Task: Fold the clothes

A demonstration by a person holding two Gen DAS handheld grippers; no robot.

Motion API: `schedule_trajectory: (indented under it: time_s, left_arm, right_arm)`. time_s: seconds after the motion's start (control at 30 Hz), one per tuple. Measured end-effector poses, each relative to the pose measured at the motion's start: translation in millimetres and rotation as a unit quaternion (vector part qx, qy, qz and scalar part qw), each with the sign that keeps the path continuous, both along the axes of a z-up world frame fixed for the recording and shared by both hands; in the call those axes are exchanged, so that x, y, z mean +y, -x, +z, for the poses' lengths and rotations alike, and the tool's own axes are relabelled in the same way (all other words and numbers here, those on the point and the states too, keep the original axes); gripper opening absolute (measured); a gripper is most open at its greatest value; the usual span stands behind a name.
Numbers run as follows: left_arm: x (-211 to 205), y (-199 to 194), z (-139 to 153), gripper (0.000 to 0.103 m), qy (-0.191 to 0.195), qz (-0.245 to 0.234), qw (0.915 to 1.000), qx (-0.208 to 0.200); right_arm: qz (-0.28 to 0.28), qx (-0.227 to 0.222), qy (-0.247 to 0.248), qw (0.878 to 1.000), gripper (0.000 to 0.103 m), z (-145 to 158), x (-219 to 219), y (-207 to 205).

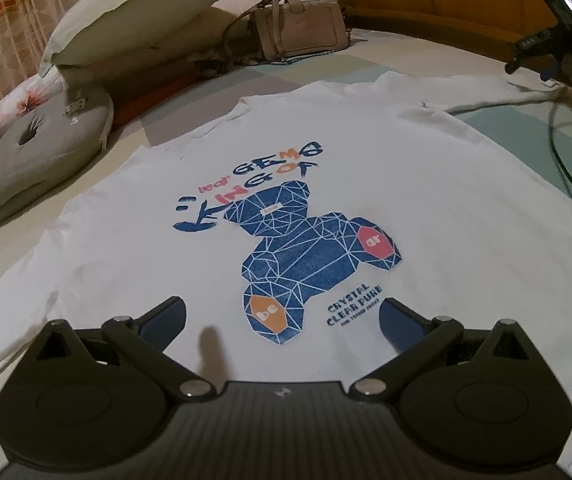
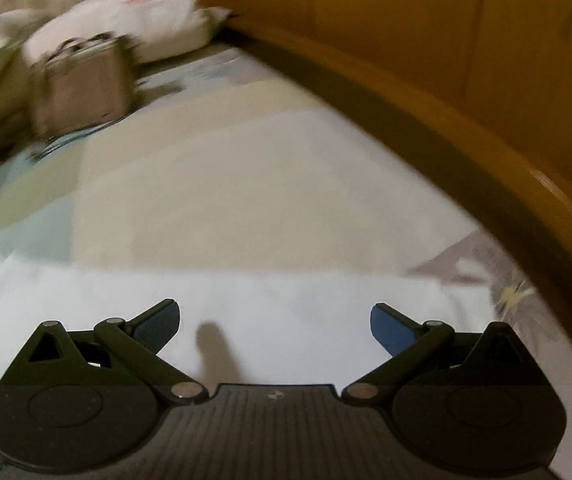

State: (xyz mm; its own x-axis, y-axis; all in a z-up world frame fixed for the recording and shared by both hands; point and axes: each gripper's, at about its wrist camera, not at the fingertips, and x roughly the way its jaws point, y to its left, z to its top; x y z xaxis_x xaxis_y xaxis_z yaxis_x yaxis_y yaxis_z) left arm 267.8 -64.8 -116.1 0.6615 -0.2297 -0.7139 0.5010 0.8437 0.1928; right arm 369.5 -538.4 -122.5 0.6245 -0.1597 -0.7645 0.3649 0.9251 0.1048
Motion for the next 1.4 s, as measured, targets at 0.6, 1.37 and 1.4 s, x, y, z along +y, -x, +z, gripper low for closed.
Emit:
schedule_trajectory:
  time_s: [0.6,1.37,1.4]
  left_arm:
    - [17,-6,-6,0.102,0.063,0.025,0.9960,0.058]
    - [25,60,23,0.102,0.088,0.072,0.9862,0.121]
    - [26,64,28,0.102,0.088,0.076,0.9863,0.117]
  right_arm:
    - [0.025,-0.016,-0.061,0.998,0.103,0,7,56]
    - [0.340,-0.035,0.000,0.940,0.103,12,306,190]
    - [0.344,-0.029,0.013,0.938,0.103,2,315,192]
